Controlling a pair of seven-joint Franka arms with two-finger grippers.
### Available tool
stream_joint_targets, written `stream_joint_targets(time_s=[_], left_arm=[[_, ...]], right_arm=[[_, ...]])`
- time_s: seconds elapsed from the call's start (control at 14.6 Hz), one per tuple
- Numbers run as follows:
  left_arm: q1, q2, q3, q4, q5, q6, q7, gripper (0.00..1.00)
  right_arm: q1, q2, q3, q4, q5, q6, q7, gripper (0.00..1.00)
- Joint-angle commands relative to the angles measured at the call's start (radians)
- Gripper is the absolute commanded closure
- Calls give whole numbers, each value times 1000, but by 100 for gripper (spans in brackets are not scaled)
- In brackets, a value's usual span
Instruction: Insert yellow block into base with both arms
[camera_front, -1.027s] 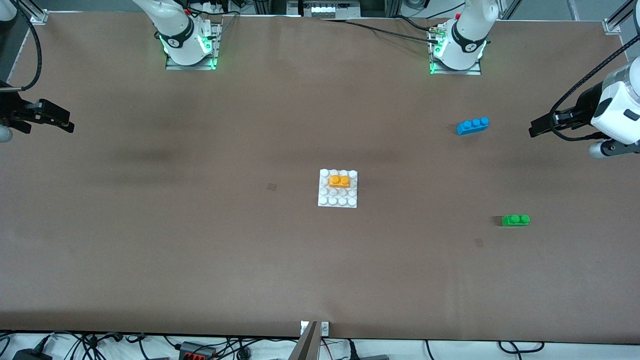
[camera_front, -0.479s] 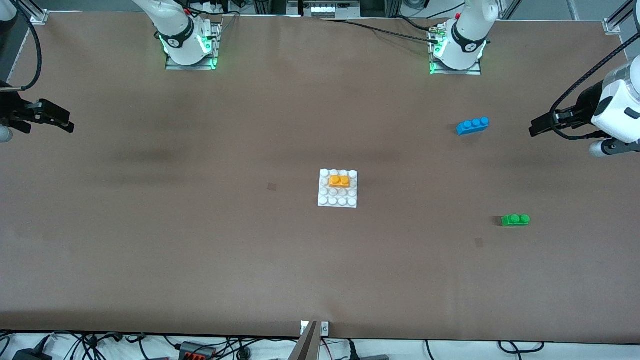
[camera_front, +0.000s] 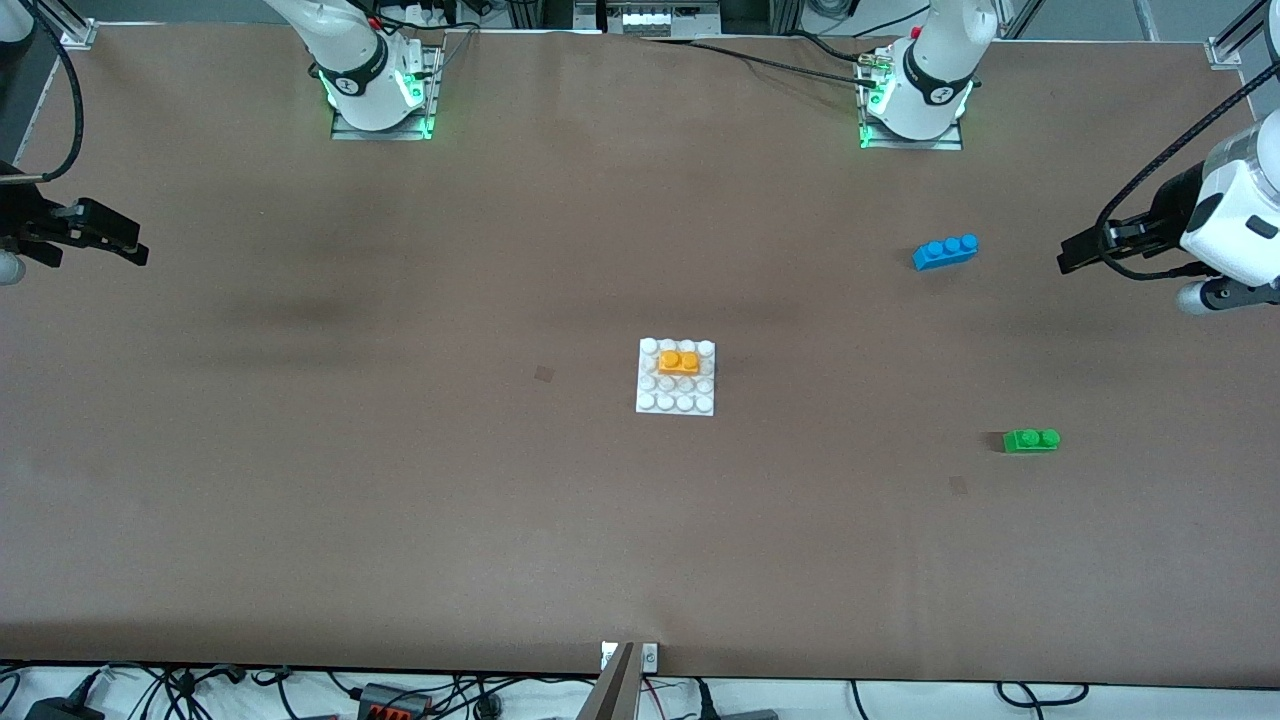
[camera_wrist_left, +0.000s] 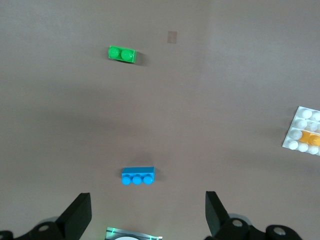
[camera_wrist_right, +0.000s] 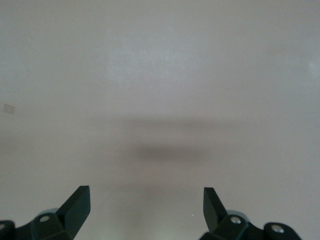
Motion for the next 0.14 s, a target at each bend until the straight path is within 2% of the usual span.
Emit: stream_joint_targets(time_s=[0.0,0.07], left_arm=[[-12,-2,11,-1,-29,-3,-6,0],[-10,-2,11,-6,-32,-1,-6,0]], right_arm=[[-7,8,4,16,-2,-5,4,0],[-6,7,4,16,-2,-5,4,0]])
